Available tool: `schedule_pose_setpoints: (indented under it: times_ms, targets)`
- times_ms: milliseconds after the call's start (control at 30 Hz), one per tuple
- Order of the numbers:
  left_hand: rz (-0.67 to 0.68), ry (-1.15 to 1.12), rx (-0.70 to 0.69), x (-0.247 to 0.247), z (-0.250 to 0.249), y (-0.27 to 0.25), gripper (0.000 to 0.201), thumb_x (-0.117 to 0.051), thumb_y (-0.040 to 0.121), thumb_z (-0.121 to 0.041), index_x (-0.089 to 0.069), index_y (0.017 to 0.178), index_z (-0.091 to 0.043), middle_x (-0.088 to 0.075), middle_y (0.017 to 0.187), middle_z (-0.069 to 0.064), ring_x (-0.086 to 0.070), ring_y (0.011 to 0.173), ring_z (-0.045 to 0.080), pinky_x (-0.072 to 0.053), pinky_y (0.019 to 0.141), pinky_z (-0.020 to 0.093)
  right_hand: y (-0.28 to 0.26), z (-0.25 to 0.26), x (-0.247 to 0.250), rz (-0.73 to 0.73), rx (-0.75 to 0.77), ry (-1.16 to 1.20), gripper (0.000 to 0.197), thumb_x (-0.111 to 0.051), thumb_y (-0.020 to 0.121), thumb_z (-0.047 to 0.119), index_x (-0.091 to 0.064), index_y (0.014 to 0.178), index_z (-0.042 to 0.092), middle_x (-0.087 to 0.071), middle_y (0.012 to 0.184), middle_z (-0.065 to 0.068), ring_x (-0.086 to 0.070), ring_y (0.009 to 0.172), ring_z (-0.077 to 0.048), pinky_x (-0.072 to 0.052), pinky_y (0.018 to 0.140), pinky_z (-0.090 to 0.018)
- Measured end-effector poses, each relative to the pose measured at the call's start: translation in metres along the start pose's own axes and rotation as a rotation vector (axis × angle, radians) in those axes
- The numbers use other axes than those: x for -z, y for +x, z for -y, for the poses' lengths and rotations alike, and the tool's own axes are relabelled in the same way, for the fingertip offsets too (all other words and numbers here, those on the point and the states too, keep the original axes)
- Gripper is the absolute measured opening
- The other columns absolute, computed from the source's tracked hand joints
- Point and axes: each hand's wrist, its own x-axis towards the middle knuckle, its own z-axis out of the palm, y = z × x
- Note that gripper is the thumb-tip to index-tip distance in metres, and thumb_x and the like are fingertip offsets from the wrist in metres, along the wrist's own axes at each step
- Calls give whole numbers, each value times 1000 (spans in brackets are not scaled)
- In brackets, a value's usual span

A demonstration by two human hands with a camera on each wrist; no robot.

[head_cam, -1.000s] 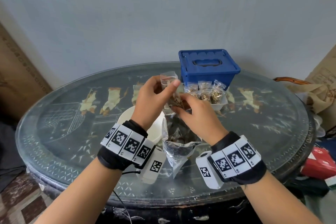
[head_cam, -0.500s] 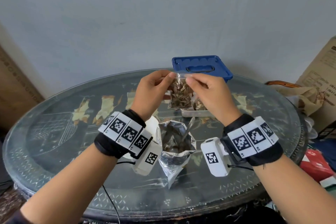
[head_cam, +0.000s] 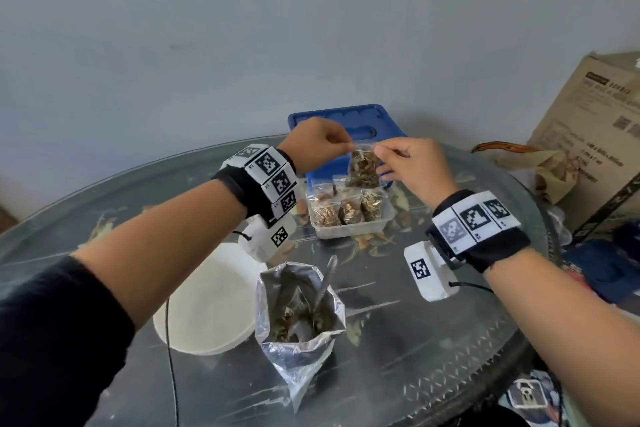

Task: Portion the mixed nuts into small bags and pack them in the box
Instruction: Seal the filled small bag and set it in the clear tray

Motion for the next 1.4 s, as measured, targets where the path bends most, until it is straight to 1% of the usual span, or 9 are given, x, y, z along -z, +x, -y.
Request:
schedule_pose_setpoints:
  times_ms: [233,333,467,567,700,800,933,1100,1400]
  targets:
    - [224,193,-29,-46,27,42,20,-59,90,-24,-70,96,-9,-67,95,0,-53,82,4,-34,71,12,16,-70,-10,-14,-149,-71,16,-57,92,15,-70,99,9,-67,78,4,-70,74,-19,-57,79,-41]
    - [286,223,2,-62,37,52,21,-59,89,-23,-71,98,-9,-69,102,3,-57,88,8,-38,76,16,20,-93,-16,-6,-207,-89,17,-57,92,15,-70,101,7,-68,79,-1,-70,75,-22,-56,80,-43]
    - [336,242,57,-83,49,61,22,-61,88,-25,-71,99,-8,-69,103,4,-61,96,17,-43,81,23,25,-117,-22,3,-279,-120,20,-56,92,16,-69,105,8,-68,76,-3,-70,72,-20,-57,78,-39]
    - [371,261,73,-96,57,60,22,-62,87,-26,-72,96,-9,-69,99,3,-59,88,13,-43,78,24,23,-129,-25,38,-313,-184,21,-56,92,17,-68,107,7,-68,73,-3,-69,72,-19,-57,77,-37]
    - [461,315,63,-111,61,54,22,-62,87,-27,-73,98,-11,-70,99,1,-60,87,14,-45,78,25,20,-134,-25,66,-340,-266,22,-59,90,16,-68,109,8,-71,89,-10,-68,80,-22,-53,87,-38]
    - [464,314,70,-111,63,53,22,-62,87,-28,-72,101,-13,-70,101,0,-61,93,15,-47,83,27,20,-132,-24,73,-309,-308,23,-60,90,16,-68,110,8,-70,98,-11,-66,91,-25,-51,91,-40]
    - [417,234,108,-96,64,48,20,-64,85,-29,-70,100,-16,-63,92,-7,-55,85,7,-43,79,22,15,-121,-21,38,-273,-400,33,-60,89,20,-61,120,10,-65,114,-10,-59,106,-23,-44,93,-30]
    - [324,211,137,-62,66,28,24,-60,88,-28,-67,105,-13,-60,91,-6,-53,85,7,-43,80,21,-3,-102,-18,28,-211,-328,40,-61,89,22,-55,127,12,-61,119,-9,-57,106,-21,-46,92,-33]
    - [280,264,289,9,84,-52,29,-54,92,-33,-65,109,-13,-66,108,4,-59,99,18,-44,91,31,-47,-87,-38,310,-119,-429,36,-61,89,21,-58,124,11,-63,117,-8,-58,106,-19,-44,92,-26]
